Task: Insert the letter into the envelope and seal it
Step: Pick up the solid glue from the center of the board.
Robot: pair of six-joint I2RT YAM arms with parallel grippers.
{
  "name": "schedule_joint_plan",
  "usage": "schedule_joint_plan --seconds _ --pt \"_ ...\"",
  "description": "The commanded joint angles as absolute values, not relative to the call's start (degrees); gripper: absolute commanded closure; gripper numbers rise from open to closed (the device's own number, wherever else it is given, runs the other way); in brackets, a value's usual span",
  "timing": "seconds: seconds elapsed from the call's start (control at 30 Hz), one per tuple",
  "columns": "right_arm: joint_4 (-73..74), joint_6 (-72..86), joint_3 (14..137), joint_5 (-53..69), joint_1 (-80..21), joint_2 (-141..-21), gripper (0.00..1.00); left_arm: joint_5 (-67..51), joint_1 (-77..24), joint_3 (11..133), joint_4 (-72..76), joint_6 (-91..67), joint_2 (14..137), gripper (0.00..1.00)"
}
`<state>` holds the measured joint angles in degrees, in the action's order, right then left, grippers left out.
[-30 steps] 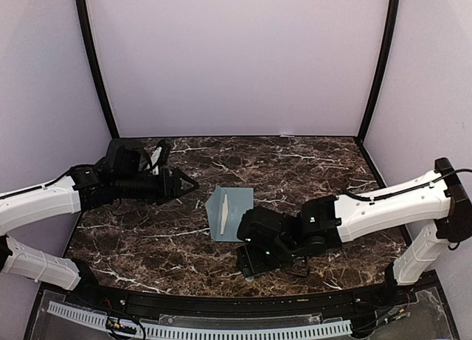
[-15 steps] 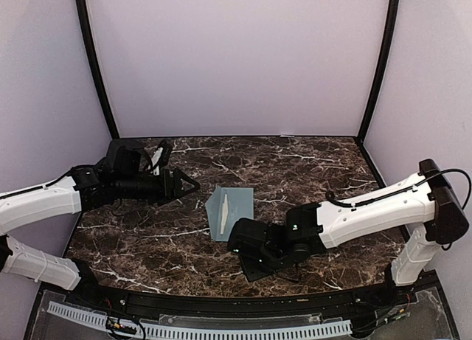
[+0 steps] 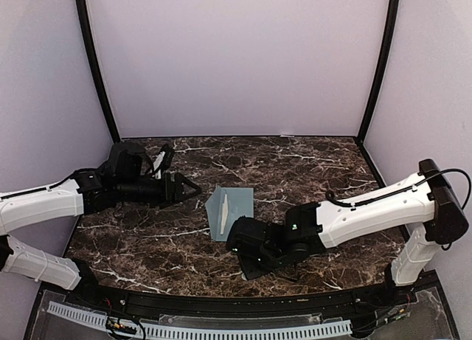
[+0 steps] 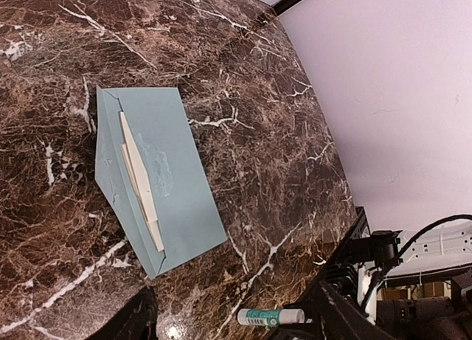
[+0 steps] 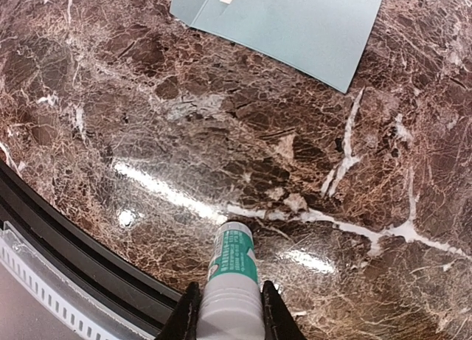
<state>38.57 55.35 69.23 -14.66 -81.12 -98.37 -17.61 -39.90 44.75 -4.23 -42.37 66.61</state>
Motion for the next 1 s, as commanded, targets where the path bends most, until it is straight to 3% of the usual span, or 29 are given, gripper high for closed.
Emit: schedule_joint_plan --seconds 0.0,0.23,0.7,0.97 --pt "34.6 54.6 68.8 -15.4 -80.0 -94.4 0.88 -23.1 -39.8 42.0 1.8 -38.7 64.0 0.3" --pt "21.8 49.7 62.2 -5.1 -71.0 -83.8 0.88 -38.8 -42.3 41.3 9.2 -29.0 63.9 0.31" --pt "9.3 37.7 66.0 26.4 -58.5 -82.7 0.87 -36.0 -51.1 46.0 6.1 -21.0 67.7 0.32" --pt "7.2 37.5 67.0 33.4 -56.7 -82.6 0.86 -38.8 -53.6 47.7 8.9 -21.2 71.7 0.39"
